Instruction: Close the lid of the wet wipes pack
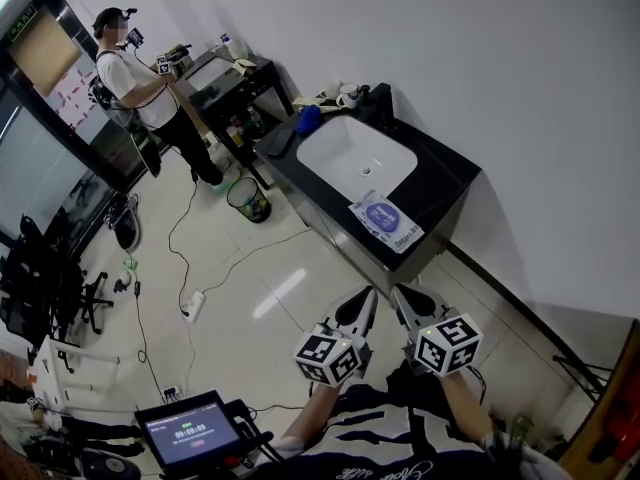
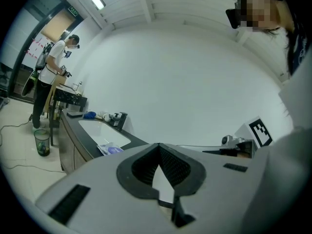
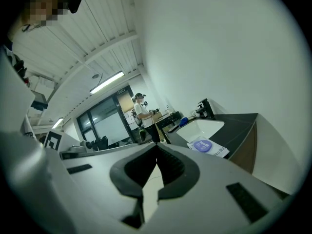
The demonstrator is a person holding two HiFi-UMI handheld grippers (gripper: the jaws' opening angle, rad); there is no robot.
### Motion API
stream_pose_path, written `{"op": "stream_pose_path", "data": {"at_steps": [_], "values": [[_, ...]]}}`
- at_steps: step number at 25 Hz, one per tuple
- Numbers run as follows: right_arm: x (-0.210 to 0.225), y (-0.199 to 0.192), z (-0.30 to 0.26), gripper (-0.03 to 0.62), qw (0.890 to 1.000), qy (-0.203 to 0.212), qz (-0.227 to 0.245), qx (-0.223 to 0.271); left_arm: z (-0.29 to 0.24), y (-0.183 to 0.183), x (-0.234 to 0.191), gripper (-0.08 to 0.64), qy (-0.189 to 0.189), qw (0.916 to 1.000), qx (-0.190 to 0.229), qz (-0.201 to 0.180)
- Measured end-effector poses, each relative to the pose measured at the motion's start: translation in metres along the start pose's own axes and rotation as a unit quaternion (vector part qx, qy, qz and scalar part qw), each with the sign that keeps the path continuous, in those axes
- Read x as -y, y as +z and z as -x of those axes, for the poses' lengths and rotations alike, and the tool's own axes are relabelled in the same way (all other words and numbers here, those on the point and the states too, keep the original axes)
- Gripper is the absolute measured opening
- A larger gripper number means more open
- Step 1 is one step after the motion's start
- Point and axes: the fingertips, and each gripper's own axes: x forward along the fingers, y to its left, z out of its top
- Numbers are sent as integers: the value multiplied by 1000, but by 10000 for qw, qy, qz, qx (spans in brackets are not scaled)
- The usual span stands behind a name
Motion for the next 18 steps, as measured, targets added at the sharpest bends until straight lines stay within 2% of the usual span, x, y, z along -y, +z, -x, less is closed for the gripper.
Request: {"op": "stream_pose_path", "data": {"at_steps": [3,6,18], "values": [[-33,-6,13,-9,9998,-90,144,48,33,1,11,0,-108,9998,-44,-165],[-73,-20,24,-9,9998,-169,92,71,75,1,18,0,-184,9993,-112,-296],[-149,-64,24,-9,9965,-756,112,326,164,-13,2,-2,-677,9966,-293,-362]]}}
